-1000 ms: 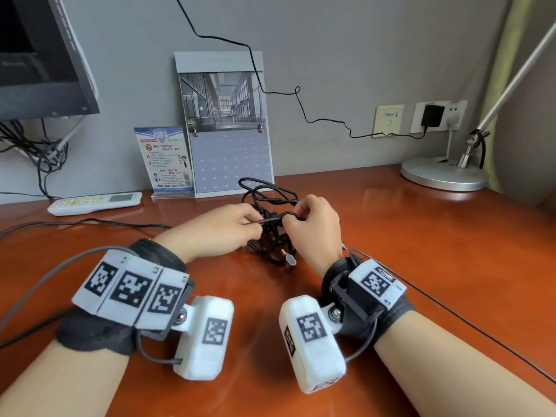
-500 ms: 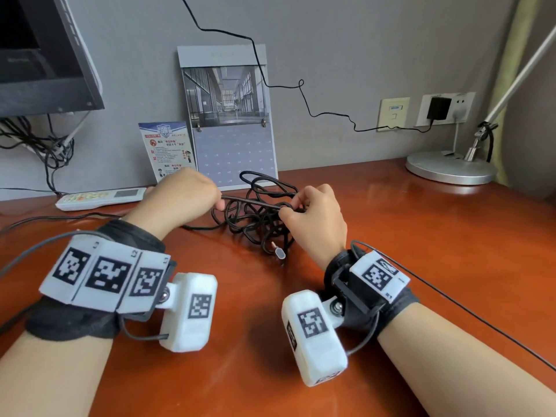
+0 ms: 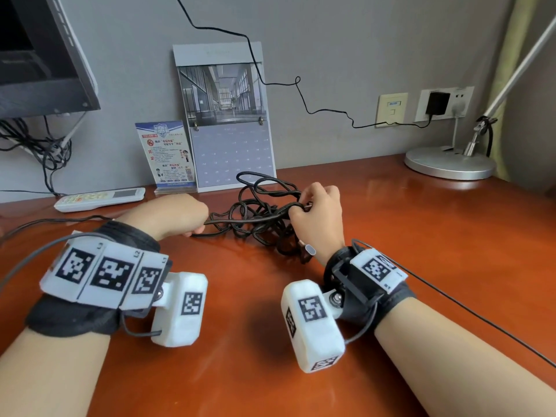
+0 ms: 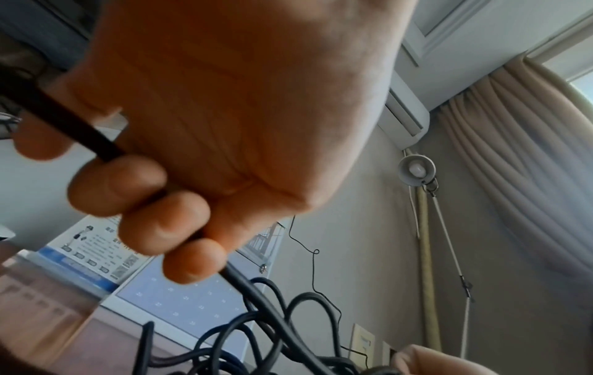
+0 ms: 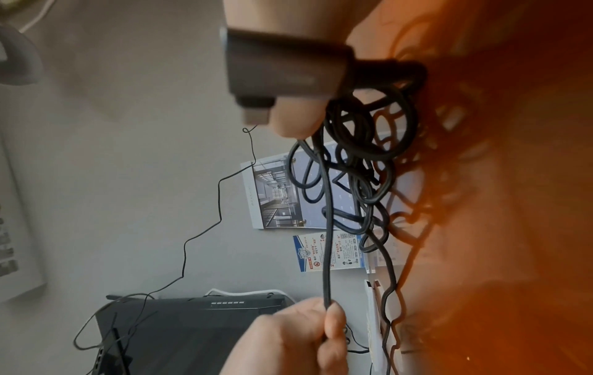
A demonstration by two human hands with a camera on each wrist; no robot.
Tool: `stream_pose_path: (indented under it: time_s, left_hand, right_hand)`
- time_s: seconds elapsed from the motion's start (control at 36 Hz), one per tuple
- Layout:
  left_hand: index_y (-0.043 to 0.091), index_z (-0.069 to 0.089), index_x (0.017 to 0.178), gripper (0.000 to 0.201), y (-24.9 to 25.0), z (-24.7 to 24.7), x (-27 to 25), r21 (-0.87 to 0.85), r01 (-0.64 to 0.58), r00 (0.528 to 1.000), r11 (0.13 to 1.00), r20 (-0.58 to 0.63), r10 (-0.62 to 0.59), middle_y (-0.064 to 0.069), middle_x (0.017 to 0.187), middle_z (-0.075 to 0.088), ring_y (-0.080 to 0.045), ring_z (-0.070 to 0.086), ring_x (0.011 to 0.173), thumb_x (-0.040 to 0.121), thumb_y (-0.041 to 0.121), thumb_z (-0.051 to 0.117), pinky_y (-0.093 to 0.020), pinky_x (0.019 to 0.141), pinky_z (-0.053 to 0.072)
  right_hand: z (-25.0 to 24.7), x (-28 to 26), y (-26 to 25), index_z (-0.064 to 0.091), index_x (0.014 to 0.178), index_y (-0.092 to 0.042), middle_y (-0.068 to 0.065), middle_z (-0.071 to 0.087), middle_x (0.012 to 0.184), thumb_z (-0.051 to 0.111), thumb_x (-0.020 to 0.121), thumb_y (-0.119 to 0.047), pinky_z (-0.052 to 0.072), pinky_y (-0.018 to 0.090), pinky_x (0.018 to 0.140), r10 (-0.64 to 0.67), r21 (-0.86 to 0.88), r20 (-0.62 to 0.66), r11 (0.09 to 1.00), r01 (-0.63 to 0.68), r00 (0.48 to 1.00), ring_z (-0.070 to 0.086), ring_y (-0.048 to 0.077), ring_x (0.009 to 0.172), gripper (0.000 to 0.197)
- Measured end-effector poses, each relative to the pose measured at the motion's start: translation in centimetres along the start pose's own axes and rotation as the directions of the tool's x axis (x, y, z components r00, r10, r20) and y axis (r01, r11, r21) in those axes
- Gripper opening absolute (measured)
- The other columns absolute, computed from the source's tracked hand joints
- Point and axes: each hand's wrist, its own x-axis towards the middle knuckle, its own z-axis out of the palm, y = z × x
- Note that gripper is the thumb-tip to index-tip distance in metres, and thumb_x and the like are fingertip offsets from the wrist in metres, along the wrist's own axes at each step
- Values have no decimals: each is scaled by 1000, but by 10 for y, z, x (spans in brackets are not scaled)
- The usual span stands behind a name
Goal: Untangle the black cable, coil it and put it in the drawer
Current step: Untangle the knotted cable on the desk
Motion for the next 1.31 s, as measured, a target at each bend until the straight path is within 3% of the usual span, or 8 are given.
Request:
stream_pose_path:
  time_s: [0.39, 0.53, 0.69, 0.75, 0.89, 1.0, 1.19, 1.31]
  left_hand:
    - [-4, 58, 67, 20, -98, -35, 47, -64, 257, 944, 964, -196, -264, -18, 64, 54, -26, 45, 56, 85, 2, 61, -33, 57, 32]
    - [-8, 67, 108, 29, -113, -40, 56, -111, 192, 887, 975, -407, -221, -29, 124, 57, -41, 51, 116, 90, 14, 61, -40, 95, 40]
    - [14, 68, 101, 32, -114, -47, 46, -454, -242, 726, 858, -671, -150, -9, 72, 57, -9, 46, 46, 91, 9, 38, -21, 45, 35]
    - [12, 66, 107, 35, -112, -53, 44, -454, -263, 694, 852, -702, -160, -14, 78, 59, -5, 49, 48, 91, 6, 36, -14, 46, 36]
    - [5, 62, 120, 34, -96, -45, 46, -439, -197, 773, 876, -619, -137, -22, 122, 60, -41, 55, 111, 94, -2, 43, -41, 95, 45]
    - [5, 63, 121, 31, -93, -48, 40, -459, -125, 869, 880, -478, -126, -23, 121, 61, -27, 58, 89, 92, -1, 52, -29, 82, 45]
    - [4, 65, 114, 28, -89, -46, 27, 102, 202, 958, 974, -228, -175, -14, 120, 63, -31, 59, 108, 93, 16, 50, -38, 95, 47]
    - [15, 70, 105, 28, -42, -19, 18, -29, -147, 969, 989, -203, 138, -1, 117, 65, -16, 58, 108, 93, 6, 47, -24, 94, 41]
  right_hand:
    - [-9, 12, 11, 49, 69, -21, 2, 50, 96, 51, 76, -6, 42, 30, 80, 149, 210, -24, 968, -140, 989, 50, 20, 88, 17]
    - [-23, 12, 9, 53, 75, -15, -3, 54, 72, 50, 80, 4, 42, 13, 55, 138, 355, 135, 918, -178, 981, 49, 11, 65, 20]
    - [-47, 19, 4, 60, 84, -6, 7, 58, 82, 48, 89, -4, 40, 6, 50, 70, 295, 267, 944, -151, 961, 51, 10, 67, 13]
    - [-50, 22, 4, 63, 87, -5, 7, 62, 85, 50, 91, -10, 41, 11, 55, 75, 188, 266, 974, -128, 961, 54, 13, 73, 15]
    - [-48, 22, 2, 59, 73, -17, -2, 62, 79, 52, 91, -16, 39, 18, 63, 9, 74, 276, 997, -30, 961, 53, 10, 74, 20]
    - [-49, 20, -3, 60, 76, -15, 0, 63, 83, 50, 92, -17, 40, 24, 64, -22, 46, 277, 999, 10, 961, 54, 13, 78, 19]
    - [-49, 16, -13, 65, 85, -10, 7, 65, 92, 50, 92, -16, 37, 26, 74, -21, 46, 284, 999, 8, 959, 57, 20, 89, 17]
    - [-46, 17, -16, 64, 91, -9, 6, 64, 90, 49, 90, -11, 40, 18, 61, -64, 18, 336, 998, 61, 940, 56, 11, 73, 15]
